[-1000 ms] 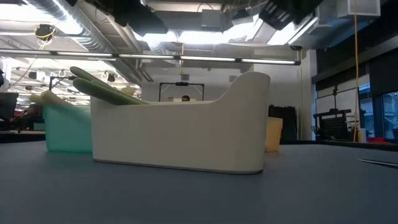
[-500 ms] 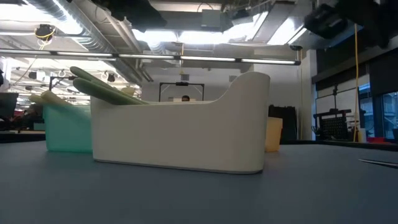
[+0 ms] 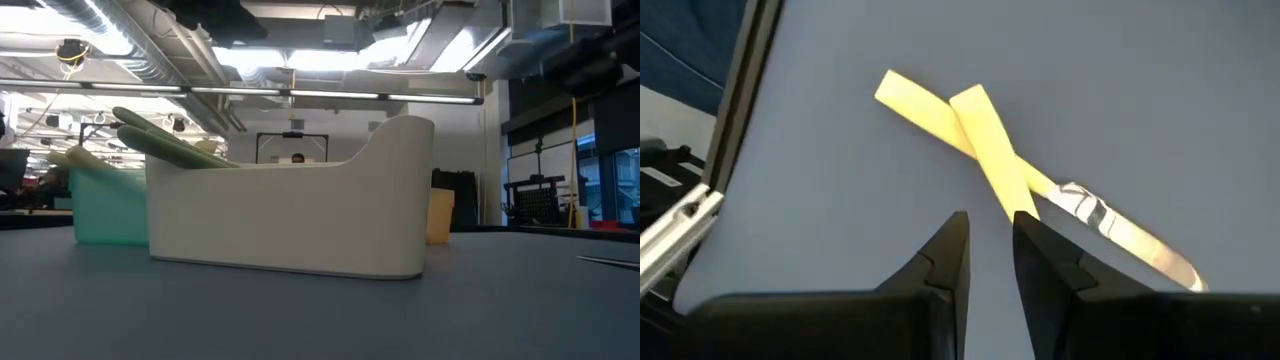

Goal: Sort silverware by color (type)
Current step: Put the yellow table knife into the green bin

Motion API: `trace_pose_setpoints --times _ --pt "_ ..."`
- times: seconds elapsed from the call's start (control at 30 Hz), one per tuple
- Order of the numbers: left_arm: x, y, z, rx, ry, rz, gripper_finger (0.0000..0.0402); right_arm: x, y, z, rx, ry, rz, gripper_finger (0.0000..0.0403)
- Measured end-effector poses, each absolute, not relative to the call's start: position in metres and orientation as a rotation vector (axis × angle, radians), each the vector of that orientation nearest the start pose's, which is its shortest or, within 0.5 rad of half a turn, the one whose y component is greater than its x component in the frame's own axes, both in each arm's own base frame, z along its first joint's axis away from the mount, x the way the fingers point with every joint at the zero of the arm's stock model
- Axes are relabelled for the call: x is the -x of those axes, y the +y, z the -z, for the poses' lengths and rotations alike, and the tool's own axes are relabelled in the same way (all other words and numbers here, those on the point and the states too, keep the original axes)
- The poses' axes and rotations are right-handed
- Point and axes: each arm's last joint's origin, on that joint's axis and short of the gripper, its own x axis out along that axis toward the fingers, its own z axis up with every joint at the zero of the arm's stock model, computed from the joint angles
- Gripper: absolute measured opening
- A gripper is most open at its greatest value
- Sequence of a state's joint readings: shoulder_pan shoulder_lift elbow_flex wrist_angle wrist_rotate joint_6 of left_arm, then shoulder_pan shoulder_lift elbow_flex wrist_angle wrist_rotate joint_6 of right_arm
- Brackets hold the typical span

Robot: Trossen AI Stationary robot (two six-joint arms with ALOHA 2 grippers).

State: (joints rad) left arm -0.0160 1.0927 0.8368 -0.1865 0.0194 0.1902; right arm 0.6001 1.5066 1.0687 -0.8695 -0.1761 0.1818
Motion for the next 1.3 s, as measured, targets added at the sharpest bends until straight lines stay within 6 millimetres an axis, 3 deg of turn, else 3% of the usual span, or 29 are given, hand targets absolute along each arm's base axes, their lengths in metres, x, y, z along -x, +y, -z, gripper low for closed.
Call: trace_pose_setpoints --times 0.43,0.87,1.3 --pt "-0.238 -0.009 -0.292 -0.200 0.440 0.065 0.0135 -0.222 0.158 -0.212 0.164 1.384 -0.508 0.0067" --pt "-0.238 -0.009 -0.292 -0.200 0.442 0.064 0.0135 -0.234 0.165 -0.175 0.271 1.501 -0.483 0.0067" --pt "-0.238 -0.009 -0.292 -0.200 0.445 0.064 0.0135 -0.235 0.165 -0.172 0.284 1.503 -0.463 0.0067"
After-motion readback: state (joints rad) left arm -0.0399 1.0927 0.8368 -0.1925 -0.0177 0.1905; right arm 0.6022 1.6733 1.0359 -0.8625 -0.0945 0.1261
